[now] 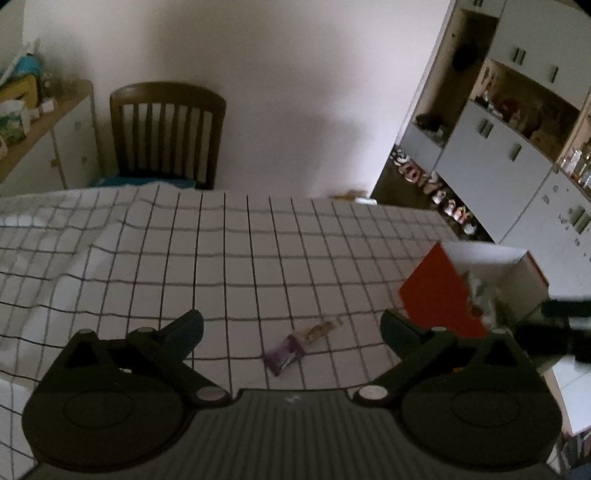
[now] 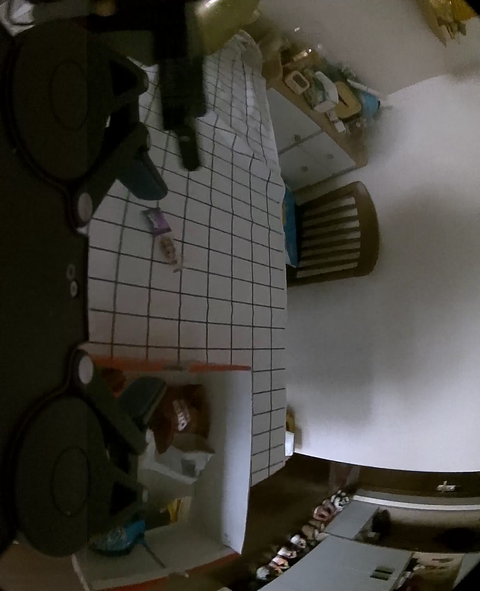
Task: Organize snacks
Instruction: 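Move both grippers back toward the purple candy bar and small packet, then grasp the purple candy bar with the left gripper while the right grasps the small white packet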
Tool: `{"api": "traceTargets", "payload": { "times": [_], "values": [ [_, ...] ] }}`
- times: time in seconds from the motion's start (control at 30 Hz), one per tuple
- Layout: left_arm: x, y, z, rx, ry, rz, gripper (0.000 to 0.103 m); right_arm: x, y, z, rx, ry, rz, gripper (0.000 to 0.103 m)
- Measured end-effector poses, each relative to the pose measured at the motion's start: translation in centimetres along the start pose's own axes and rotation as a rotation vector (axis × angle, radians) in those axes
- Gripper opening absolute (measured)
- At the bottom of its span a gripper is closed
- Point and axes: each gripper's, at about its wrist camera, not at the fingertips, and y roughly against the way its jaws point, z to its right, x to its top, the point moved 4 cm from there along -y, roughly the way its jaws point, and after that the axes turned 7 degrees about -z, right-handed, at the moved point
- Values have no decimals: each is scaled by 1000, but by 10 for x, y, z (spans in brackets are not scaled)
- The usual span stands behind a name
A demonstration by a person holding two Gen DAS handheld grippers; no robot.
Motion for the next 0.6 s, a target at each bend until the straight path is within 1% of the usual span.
{"api": "traceTargets", "payload": {
  "times": [0.13, 0.23, 0.33, 0.6],
  "values": [
    [-12, -22, -10, 2, -13, -38, 103, 12, -25, -6, -11, -12, -32, 101],
    [-20, -39, -13, 10, -45, -56, 103, 17, -48, -13, -8, -24, -70, 99],
    [-28, -53, -14, 35, -76, -60, 103, 21, -74, -18, -23, -45, -108, 97],
    [-40, -79, -11, 32, -139, -66, 102, 27, -132, -20, -69, -156, -196, 89]
  ]
}}
